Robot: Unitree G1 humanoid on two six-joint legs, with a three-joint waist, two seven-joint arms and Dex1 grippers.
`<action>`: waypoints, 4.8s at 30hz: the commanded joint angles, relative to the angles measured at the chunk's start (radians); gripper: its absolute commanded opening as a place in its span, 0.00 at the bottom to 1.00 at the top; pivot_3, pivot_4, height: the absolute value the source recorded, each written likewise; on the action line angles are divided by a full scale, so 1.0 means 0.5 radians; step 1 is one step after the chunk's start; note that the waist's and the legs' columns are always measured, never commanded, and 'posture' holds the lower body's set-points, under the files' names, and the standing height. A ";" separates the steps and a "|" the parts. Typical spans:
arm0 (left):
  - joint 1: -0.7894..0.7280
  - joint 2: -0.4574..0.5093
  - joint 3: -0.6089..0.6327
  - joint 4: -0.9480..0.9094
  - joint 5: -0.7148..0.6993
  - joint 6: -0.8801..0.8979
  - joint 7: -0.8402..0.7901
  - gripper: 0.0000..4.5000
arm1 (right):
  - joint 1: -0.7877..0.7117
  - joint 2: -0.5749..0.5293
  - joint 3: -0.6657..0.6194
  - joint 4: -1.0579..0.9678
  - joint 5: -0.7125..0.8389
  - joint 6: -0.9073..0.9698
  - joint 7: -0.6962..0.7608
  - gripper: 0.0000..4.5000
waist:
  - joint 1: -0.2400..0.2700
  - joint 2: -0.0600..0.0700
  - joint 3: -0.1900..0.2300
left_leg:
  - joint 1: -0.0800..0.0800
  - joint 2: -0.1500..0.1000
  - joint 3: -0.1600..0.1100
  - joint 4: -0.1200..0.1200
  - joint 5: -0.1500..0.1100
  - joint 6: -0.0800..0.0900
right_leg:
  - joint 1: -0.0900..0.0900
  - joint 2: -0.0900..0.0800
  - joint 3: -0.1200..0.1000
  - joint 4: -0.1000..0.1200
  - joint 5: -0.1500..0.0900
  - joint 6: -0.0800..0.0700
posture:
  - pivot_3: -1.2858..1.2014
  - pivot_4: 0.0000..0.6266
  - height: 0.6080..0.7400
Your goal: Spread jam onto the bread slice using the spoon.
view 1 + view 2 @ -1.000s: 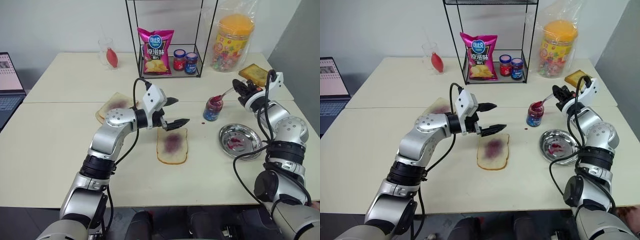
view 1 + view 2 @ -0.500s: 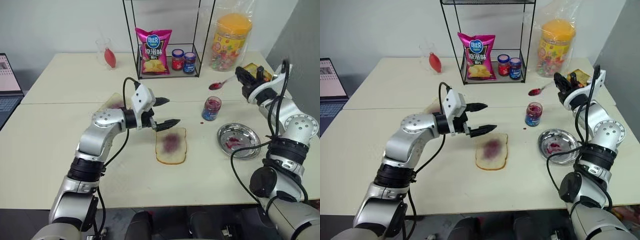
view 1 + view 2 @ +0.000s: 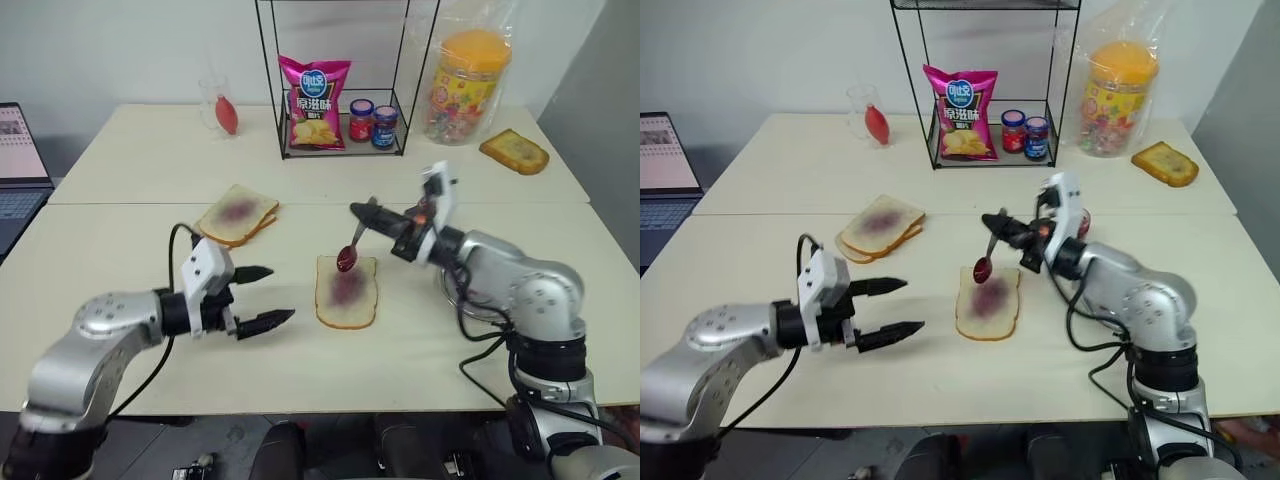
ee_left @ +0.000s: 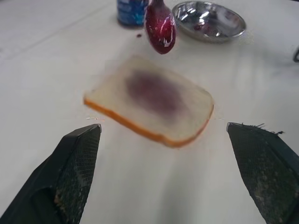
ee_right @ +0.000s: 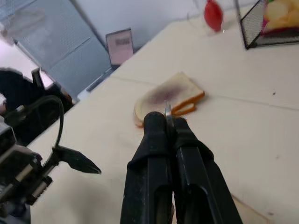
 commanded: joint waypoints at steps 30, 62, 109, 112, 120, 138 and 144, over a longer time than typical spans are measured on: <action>0.121 -0.060 -0.047 -0.198 -0.075 -0.034 0.232 1.00 | 0.268 -0.090 0.499 0.046 -0.947 -1.101 0.891 0.00 | 0.001 -0.001 -0.001 | 0.003 0.001 -0.001 0.001 0.000 0.000 | 0.001 0.003 0.000 0.002 0.001 -0.004 | 0.52 0.24 1.00; 0.009 -0.045 -0.106 -0.077 -0.036 -0.099 0.218 1.00 | -0.045 -0.065 0.264 0.578 -1.173 -1.440 0.978 0.00 | 0.002 -0.002 -0.001 | 0.005 0.000 -0.001 0.004 0.001 -0.001 | 0.003 0.004 0.000 0.003 0.007 -0.006 | 0.52 0.24 1.00; -0.072 -0.032 -0.188 -0.003 0.024 -0.148 0.184 1.00 | -0.656 0.135 -0.329 1.677 -0.664 -0.651 0.747 0.00 | -0.004 -0.002 -0.001 | 0.004 0.000 0.000 0.002 0.001 0.000 | 0.001 0.005 0.001 0.002 0.010 -0.006 | 0.52 0.24 1.00; -0.066 -0.025 -0.183 -0.004 0.021 -0.153 0.182 1.00 | -0.669 0.156 -0.394 1.599 -0.582 -0.519 0.740 0.00 | -0.004 -0.002 -0.001 | 0.003 0.001 0.000 0.000 0.001 0.000 | 0.000 0.006 0.001 0.003 0.012 -0.011 | 0.52 0.24 1.00; -0.039 -0.026 -0.178 -0.032 0.012 -0.150 0.203 1.00 | -0.383 0.193 -0.399 1.081 -0.231 0.118 0.760 0.00 | -0.004 -0.003 -0.001 | 0.002 0.001 -0.002 -0.002 0.000 0.000 | 0.000 0.005 -0.001 0.002 0.011 -0.012 | 0.52 0.24 1.00; -0.050 -0.004 -0.181 -0.018 0.009 -0.154 0.180 1.00 | -0.484 0.187 -0.388 1.672 -0.708 -0.663 0.666 0.00 | -0.005 -0.002 -0.001 | 0.004 0.001 0.001 0.002 0.001 0.000 | 0.001 0.006 0.002 0.002 0.008 -0.004 | 0.52 0.24 1.00; -0.062 -0.005 -0.183 -0.011 0.011 -0.154 0.182 1.00 | -0.580 0.125 -0.417 1.766 -0.703 -0.686 0.742 0.00 | -0.002 -0.002 -0.001 | 0.004 0.000 0.001 0.002 0.001 0.000 | 0.001 0.005 0.002 0.002 0.009 -0.006 | 0.52 0.24 1.00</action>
